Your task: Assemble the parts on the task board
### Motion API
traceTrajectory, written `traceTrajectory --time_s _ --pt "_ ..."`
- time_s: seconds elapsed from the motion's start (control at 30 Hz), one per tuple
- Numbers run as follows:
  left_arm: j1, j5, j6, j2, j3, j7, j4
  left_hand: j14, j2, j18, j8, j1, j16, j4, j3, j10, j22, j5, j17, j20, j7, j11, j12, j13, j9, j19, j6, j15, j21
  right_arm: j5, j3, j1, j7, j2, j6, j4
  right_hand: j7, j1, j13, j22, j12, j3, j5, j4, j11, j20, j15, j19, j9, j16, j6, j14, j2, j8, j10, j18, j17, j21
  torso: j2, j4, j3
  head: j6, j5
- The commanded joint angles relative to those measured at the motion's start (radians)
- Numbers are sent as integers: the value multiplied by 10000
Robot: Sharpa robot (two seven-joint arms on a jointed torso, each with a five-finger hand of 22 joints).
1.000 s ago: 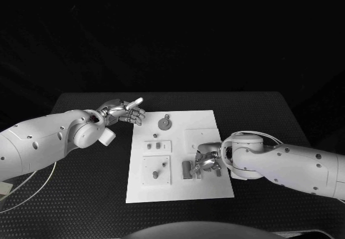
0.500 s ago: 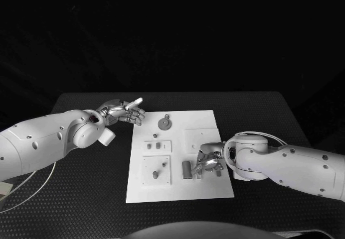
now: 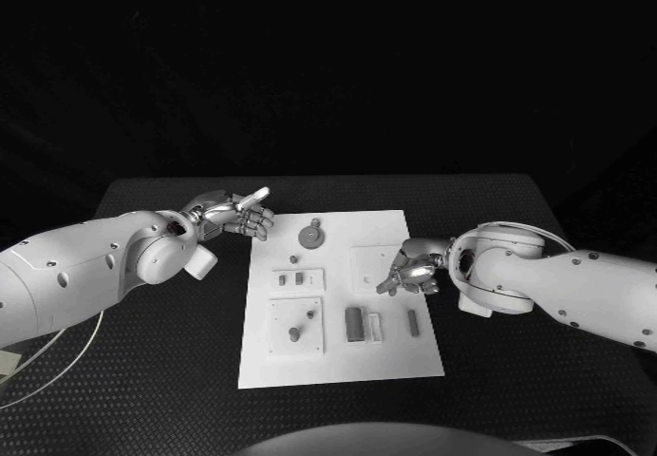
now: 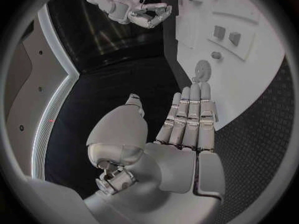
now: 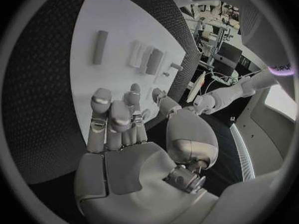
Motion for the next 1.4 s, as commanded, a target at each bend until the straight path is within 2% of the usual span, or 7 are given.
traceTrajectory --time_s 0.03,0.2,0.3,0.67,0.83,1.0,1.4 --pt "8 -21 109 1 5 67 32 82 24 161 63 76 -65 9 -49 9 -14 -42 10 30 94 -21 41 8 -17 -35 -71 -1 -4 345 -10 43 -378 -149 971 -229 108 99 8 145 46 10 35 -121 47 -39 37 13 73 51 -97 -24 99 46 -33 204 -20 -43 -2 -1 -9 -5 -27" --pt "8 -21 111 -9 4 72 47 84 24 161 64 80 -67 9 -52 18 -14 -42 13 30 94 -25 45 11 -17 -35 -70 -1 -3 -157 -13 42 -779 -484 2190 -314 102 44 -17 153 23 -57 33 -146 45 6 40 -25 154 26 -69 -37 185 95 -51 204 -40 -52 0 10 -1 -15 -89" --pt "8 -21 109 -37 4 68 43 85 23 161 64 82 -68 9 -54 20 -14 -42 15 30 94 -26 46 12 -18 -35 -71 -2 -3 -615 -18 39 -803 -659 2390 -253 105 -10 -52 151 -23 -83 34 -140 50 40 45 -86 197 -25 -90 -69 233 101 -93 204 -70 -84 1 13 0 -17 -155" --pt "7 -21 131 -9 4 66 30 88 27 161 66 82 -72 12 -62 25 -14 -42 20 30 94 -29 46 14 -19 -34 -70 -2 -2 -894 -100 -99 -792 -783 2009 4 96 -404 -142 142 -85 -122 34 235 41 85 35 -139 234 -85 -83 -77 67 72 -89 204 -115 -128 -2 -8 9 -6 -190" --pt "7 -21 143 -3 4 61 29 88 30 161 66 77 -74 13 -64 25 -14 -42 22 30 94 -29 45 15 -20 -33 -71 -2 -2 -1158 -208 -236 -843 -554 1846 -192 80 -574 -159 149 -79 -93 34 452 25 71 21 -131 237 -73 -38 -68 -65 67 -72 204 -112 -121 1 6 3 -22 -201" --pt "7 -21 140 7 4 72 26 88 34 160 65 72 -76 13 -68 24 -15 -42 23 31 94 -29 43 15 -21 -34 -72 -1 -3 -1441 -217 -444 -862 -330 1878 -354 73 -657 -165 155 -71 -52 35 574 17 45 9 -127 233 -60 -38 -68 -280 42 -71 204 -104 -115 1 22 -8 -55 -225" --pt "7 -21 153 -6 3 63 37 87 44 160 64 65 -82 12 -74 19 -16 -42 28 31 95 -27 39 15 -23 -36 -76 0 -4 -1891 -259 -562 -873 -127 1966 -514 69 -668 -166 157 -63 0 36 642 12 30 5 -122 236 -52 -26 -68 -347 37 -69 204 -100 -110 -2 15 -13 -72 -222"
